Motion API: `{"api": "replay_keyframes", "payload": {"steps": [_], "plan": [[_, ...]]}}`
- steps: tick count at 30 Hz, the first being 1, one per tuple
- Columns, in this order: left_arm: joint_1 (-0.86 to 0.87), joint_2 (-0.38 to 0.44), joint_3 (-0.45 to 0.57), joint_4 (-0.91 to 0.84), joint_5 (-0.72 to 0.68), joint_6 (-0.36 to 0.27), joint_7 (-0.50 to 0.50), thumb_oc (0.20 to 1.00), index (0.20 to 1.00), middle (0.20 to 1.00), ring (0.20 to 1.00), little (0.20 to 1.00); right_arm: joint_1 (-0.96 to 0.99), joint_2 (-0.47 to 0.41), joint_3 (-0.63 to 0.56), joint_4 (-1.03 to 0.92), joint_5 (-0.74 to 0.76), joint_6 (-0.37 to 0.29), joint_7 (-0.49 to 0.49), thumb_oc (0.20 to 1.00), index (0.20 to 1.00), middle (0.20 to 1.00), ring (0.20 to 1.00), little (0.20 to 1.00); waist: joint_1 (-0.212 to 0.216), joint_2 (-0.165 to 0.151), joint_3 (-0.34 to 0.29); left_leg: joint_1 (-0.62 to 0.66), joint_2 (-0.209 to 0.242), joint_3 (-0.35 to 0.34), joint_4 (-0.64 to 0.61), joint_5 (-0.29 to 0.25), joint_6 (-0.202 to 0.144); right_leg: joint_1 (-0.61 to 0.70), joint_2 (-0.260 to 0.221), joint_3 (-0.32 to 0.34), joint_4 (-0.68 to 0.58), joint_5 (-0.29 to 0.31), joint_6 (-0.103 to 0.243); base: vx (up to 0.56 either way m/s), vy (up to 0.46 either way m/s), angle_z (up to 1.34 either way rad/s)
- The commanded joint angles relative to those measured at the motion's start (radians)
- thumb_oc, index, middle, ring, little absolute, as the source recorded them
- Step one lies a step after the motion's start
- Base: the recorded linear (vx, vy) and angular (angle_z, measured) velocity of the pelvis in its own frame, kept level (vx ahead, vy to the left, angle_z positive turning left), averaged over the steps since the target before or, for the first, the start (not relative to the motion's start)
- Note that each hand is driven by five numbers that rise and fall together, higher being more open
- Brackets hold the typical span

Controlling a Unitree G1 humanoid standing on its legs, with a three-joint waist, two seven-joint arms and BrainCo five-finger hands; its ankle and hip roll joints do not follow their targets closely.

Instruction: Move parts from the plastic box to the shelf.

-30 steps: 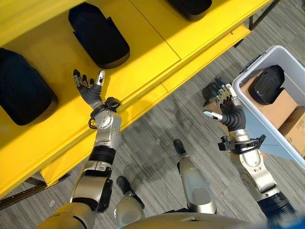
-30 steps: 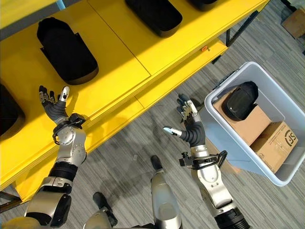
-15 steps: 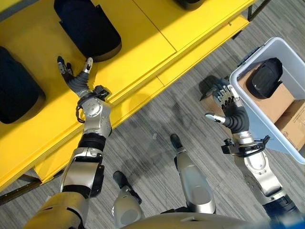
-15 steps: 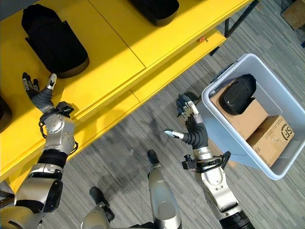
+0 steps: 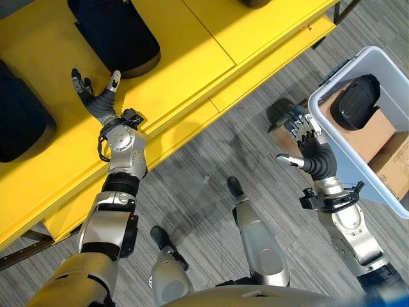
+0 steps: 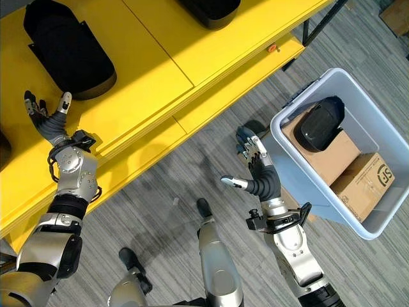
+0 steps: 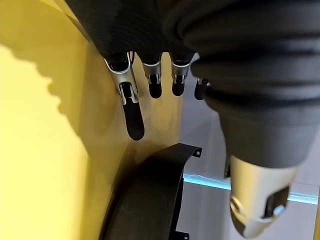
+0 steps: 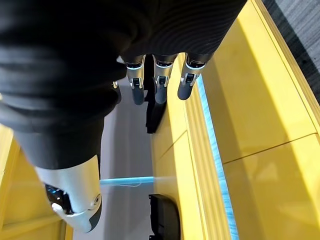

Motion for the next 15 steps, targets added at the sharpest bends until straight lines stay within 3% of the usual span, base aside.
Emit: {"api": "replay_keyframes", "payload": {"steps": [1,15], "plan": [[-0.070,0.054,-0.008,0.092,0.010,-0.015,-0.022,1.000,1.000,1.000,1.000,1.000,0.024,-0.018,-0.044,-0.063,0.030,-0.077,0.012,1.000,1.000,1.000,1.000,1.000,-0.006,-0.031,-0.032,-0.020,0.077,-0.066,0.135,-0.008,-0.035,-0.008,0.025,-0.032,0.050,0.028,-0.002,0.00,0.000,0.00],[-0.150,0.051,-0.059,0.113,0.007,-0.009,-0.038,1.000,1.000,1.000,1.000,1.000,0.032,-0.031,-0.053,-0.071,0.050,-0.074,0.033,1.000,1.000,1.000,1.000,1.000,-0.023,-0.029,-0.045,-0.048,0.086,-0.071,0.154,-0.014,-0.037,-0.036,0.037,-0.027,0.064,0.025,-0.006,0.00,-0.002,-0.01]]}}
